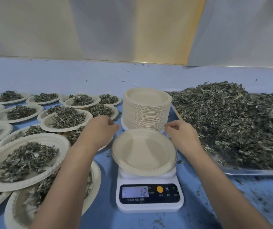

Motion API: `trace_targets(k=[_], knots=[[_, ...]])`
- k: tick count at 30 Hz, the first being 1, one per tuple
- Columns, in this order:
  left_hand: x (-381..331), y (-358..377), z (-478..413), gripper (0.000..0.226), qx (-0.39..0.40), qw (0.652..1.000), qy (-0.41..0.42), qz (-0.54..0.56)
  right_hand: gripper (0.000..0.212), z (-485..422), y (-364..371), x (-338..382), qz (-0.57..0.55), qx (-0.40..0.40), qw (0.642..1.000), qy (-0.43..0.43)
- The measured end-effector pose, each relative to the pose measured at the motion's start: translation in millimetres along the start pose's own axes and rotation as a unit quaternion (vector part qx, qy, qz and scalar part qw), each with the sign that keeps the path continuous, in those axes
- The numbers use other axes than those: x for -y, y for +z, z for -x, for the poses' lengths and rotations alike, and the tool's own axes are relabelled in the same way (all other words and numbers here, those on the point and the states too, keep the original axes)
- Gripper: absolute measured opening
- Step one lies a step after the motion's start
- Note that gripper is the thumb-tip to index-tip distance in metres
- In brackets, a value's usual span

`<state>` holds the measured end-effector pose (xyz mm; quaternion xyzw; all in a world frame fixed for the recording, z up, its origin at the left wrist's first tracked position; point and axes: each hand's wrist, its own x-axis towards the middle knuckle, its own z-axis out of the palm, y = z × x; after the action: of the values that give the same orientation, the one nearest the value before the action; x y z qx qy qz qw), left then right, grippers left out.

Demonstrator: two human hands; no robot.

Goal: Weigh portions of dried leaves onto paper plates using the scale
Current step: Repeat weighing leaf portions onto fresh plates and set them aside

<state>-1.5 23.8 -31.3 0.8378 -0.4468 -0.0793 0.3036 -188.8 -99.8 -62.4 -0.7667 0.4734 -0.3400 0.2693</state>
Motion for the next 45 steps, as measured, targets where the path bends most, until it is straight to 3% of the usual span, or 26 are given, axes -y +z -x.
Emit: trace_targets(k=[5,10,19,22,24,27,31,35,40,45], knots=[[-13,7,3,0.013,-0.042,0.991,0.085,0.095,0.023,1,3,0,-0.015,-0.006,0.999,-0.029],[-30,18,10,0.016,-0.008,0.965,0.115,0.234,0.023,2,3,0,-0.039,-0.013,0.999,-0.033],[-73,37,10,0.018,0.018,0.929,0.154,0.337,0.025,-8,-21,-14,-0.052,-0.09,0.995,-0.004],[-89,46,10,0.02,0.028,0.926,0.164,0.339,0.032,-21,-34,-34,0.034,-0.107,0.994,-0.017],[-100,51,10,0.02,0.033,0.925,0.172,0.337,0.044,-33,-42,-54,0.154,-0.065,0.986,-0.009],[-118,60,10,0.019,0.043,0.918,0.177,0.352,0.076,-45,-49,-86,0.343,0.011,0.936,0.083],[-140,74,13,0.018,0.062,0.914,0.188,0.355,0.099,-58,-57,-114,0.428,0.017,0.888,0.17],[-153,83,14,0.016,0.077,0.915,0.197,0.344,0.089,-66,-64,-125,0.436,-0.042,0.879,0.191],[-155,91,15,0.016,0.079,0.916,0.201,0.339,0.074,-75,-64,-128,0.399,-0.031,0.878,0.262],[-153,94,12,0.017,0.081,0.916,0.195,0.342,0.048,-76,-55,-119,0.352,-0.011,0.912,0.21]])
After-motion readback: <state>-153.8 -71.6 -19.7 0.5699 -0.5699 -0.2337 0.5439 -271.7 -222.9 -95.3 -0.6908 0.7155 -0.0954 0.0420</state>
